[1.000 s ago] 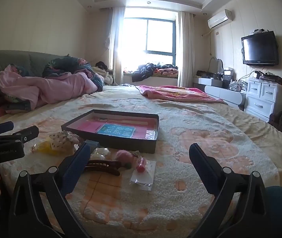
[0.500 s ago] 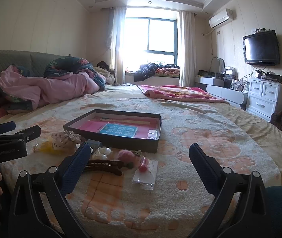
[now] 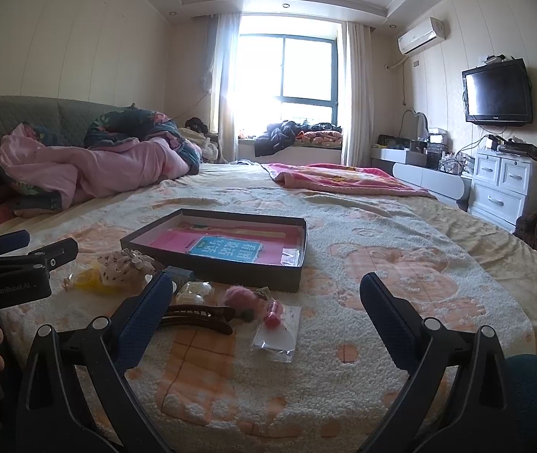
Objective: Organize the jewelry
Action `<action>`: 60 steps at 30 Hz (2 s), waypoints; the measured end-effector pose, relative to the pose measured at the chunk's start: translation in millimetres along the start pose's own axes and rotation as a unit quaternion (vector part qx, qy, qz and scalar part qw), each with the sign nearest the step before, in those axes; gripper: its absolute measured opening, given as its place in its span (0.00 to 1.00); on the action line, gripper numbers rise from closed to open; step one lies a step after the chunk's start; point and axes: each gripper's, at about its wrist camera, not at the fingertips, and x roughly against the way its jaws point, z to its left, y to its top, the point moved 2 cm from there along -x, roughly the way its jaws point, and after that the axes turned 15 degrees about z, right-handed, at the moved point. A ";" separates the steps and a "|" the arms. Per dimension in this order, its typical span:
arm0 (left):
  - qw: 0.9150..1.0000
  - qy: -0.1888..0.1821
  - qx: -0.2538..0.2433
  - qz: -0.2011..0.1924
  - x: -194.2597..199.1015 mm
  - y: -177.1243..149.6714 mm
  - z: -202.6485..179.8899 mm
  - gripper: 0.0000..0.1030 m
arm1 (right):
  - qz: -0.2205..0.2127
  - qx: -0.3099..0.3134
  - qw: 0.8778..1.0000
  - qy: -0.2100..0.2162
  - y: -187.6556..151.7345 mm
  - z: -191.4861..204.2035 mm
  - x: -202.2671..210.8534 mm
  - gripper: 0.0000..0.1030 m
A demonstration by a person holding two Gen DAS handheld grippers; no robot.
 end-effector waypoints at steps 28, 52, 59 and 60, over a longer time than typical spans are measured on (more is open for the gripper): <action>1.000 0.000 0.001 -0.006 1.1 2.2 -0.4 0.90 | -0.011 -0.002 1.000 -0.001 4.1 -1.7 4.4 0.94; 0.998 -0.002 0.051 0.033 -20.9 6.9 32.7 0.90 | 0.048 0.051 0.995 0.067 8.0 26.9 -23.9 0.94; 0.998 -0.035 0.045 0.041 -28.0 16.1 35.5 0.90 | 0.063 0.077 0.993 0.070 15.4 32.9 -41.8 0.94; 0.998 -0.037 0.039 0.042 -29.4 17.3 33.9 0.90 | 0.061 0.082 0.992 0.068 17.3 33.0 -43.8 0.94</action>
